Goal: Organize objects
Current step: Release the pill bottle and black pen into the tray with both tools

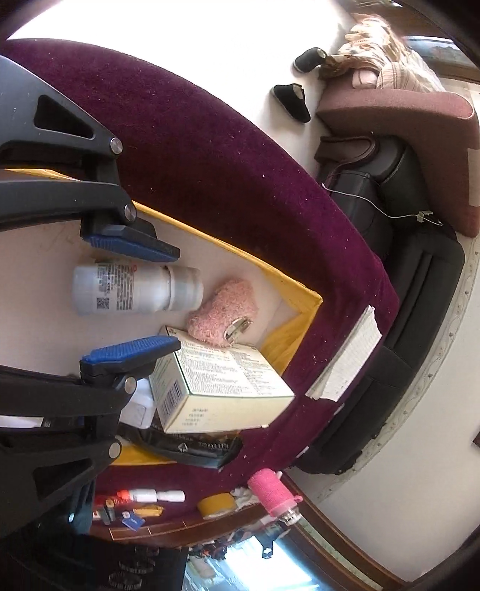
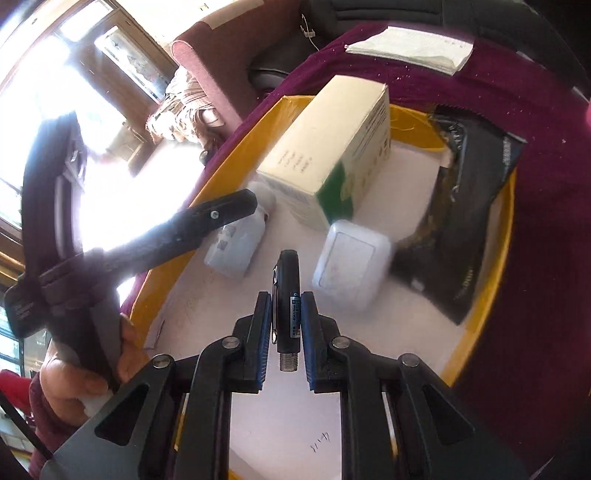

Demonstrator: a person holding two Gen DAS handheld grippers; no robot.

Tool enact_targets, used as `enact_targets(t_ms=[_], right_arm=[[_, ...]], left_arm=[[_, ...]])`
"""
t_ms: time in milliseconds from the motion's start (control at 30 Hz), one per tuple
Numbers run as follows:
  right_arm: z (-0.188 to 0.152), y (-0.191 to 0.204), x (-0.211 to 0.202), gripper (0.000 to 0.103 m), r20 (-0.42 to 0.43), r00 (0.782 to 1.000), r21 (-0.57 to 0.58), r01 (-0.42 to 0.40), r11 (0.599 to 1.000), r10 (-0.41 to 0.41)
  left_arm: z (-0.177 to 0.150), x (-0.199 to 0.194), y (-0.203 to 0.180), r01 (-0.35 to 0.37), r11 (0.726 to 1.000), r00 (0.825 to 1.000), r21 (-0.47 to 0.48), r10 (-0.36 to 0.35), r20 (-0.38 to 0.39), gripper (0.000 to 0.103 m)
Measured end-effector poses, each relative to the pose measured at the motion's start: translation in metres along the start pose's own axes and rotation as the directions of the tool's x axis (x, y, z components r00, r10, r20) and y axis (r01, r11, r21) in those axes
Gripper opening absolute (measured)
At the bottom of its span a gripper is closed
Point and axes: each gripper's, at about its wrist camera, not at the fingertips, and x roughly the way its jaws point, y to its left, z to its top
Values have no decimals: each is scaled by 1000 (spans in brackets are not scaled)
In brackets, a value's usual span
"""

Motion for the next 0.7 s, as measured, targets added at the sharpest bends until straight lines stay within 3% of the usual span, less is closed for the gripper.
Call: enact_targets(t_ms=[100, 167, 267, 367, 433, 533, 700], right_arm=[[7, 1, 12, 14, 4, 1000, 4, -6, 1000, 6], [10, 4, 15, 14, 13, 1000, -8, -3, 1000, 3], [14, 8, 8, 16, 39, 999, -18, 16, 1000, -15], [12, 12, -23, 18, 103, 994, -36, 46, 998, -43], [2, 7, -54, 29, 160, 984, -52, 82, 995, -72], [-31, -17, -112, 56, 272, 955, -26, 133, 991, -121], [-99, -105, -206, 66, 394, 875, 168, 233, 958, -282]], left_arm=[[-4, -27, 0, 33, 999, 998, 5, -33, 59, 41], [-9, -45, 0, 54, 999, 994, 10, -54, 99, 53], [-20, -74, -4, 72, 997, 984, 24, -75, 163, 58], [-33, -96, -13, 83, 996, 978, 44, -90, 188, 59], [-45, -110, -23, 91, 993, 972, 73, -105, 209, 68], [-66, -122, -46, 121, 984, 964, 132, -148, 220, 72], [-93, -108, -100, 277, 935, 950, 223, -301, 84, 72]])
